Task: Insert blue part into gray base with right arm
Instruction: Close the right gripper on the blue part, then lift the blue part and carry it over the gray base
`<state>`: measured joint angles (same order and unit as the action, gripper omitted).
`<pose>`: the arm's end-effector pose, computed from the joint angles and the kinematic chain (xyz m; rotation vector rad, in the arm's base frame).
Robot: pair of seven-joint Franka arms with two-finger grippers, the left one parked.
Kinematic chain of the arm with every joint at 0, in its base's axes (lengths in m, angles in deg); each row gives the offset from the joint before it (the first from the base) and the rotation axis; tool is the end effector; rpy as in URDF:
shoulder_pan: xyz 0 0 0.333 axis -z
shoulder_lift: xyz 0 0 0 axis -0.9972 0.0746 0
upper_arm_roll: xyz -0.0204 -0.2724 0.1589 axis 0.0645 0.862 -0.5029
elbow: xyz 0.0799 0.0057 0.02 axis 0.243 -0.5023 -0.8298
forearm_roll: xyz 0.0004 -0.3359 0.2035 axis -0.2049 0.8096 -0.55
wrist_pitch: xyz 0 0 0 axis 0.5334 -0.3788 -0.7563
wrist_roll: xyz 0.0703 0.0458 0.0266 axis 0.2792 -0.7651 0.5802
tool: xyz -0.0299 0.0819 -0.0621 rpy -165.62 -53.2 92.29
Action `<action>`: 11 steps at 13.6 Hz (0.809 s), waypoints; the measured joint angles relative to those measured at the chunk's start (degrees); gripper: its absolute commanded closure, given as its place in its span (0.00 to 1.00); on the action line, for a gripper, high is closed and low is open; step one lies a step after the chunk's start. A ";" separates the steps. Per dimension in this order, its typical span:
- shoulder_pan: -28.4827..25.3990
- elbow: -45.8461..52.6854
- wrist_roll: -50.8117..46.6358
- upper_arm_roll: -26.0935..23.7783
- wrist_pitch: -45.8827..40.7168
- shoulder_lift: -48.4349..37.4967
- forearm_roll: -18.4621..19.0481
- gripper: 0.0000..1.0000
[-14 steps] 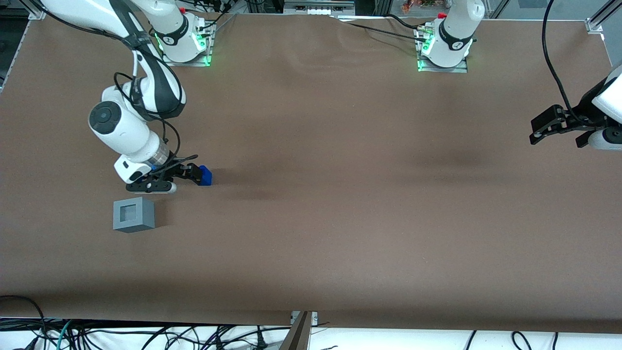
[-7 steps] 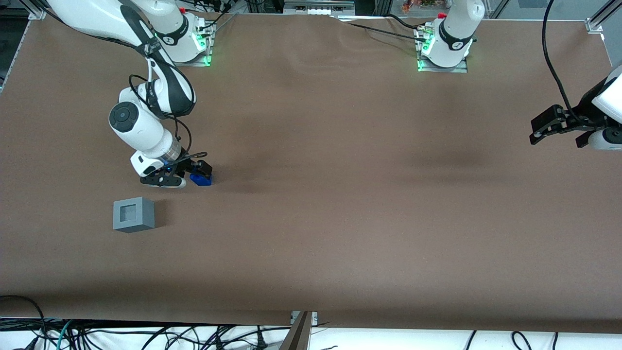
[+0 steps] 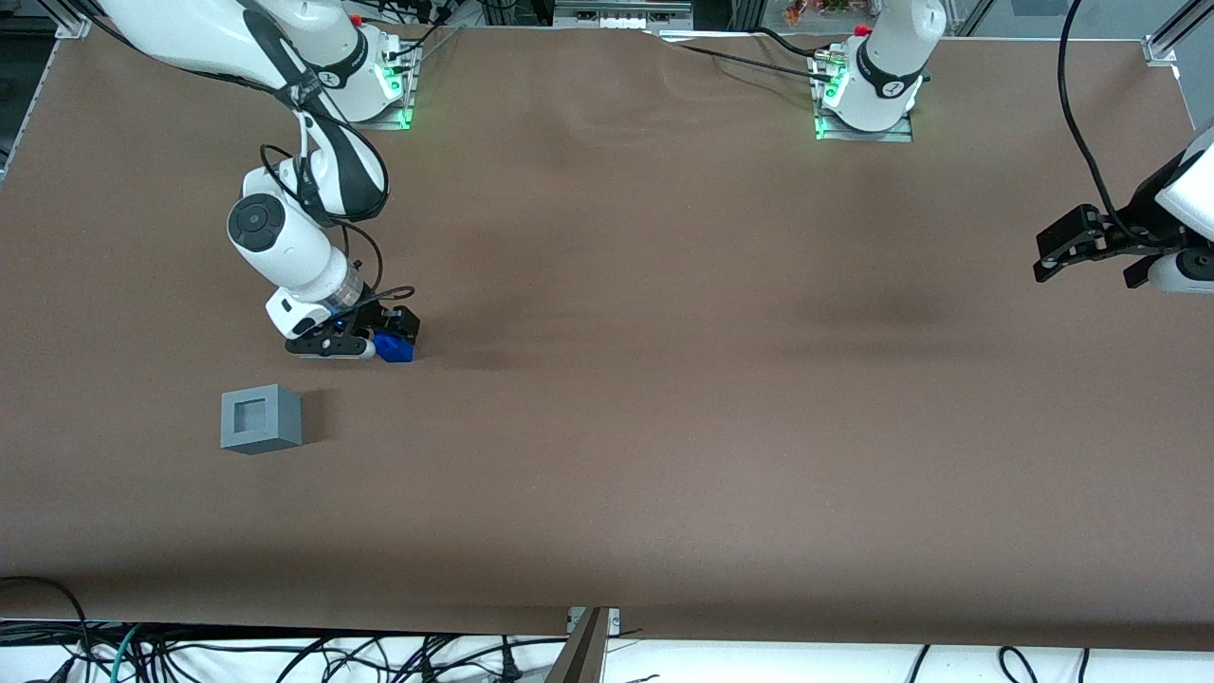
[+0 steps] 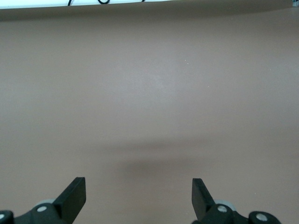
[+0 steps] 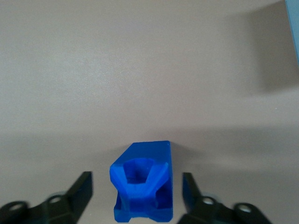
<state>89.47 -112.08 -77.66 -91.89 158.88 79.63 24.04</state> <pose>0.5402 0.1426 0.2328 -3.0468 0.0602 -0.1492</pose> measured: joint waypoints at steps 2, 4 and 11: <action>0.00 0.00 0.01 0.00 0.00 0.00 0.57 0.36; 0.00 -0.02 0.01 0.00 0.00 0.00 1.76 0.49; 0.25 4.82 2.21 0.04 -8.74 -0.57 2.54 0.56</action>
<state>89.72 -107.25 -75.45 -91.86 150.14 79.06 26.59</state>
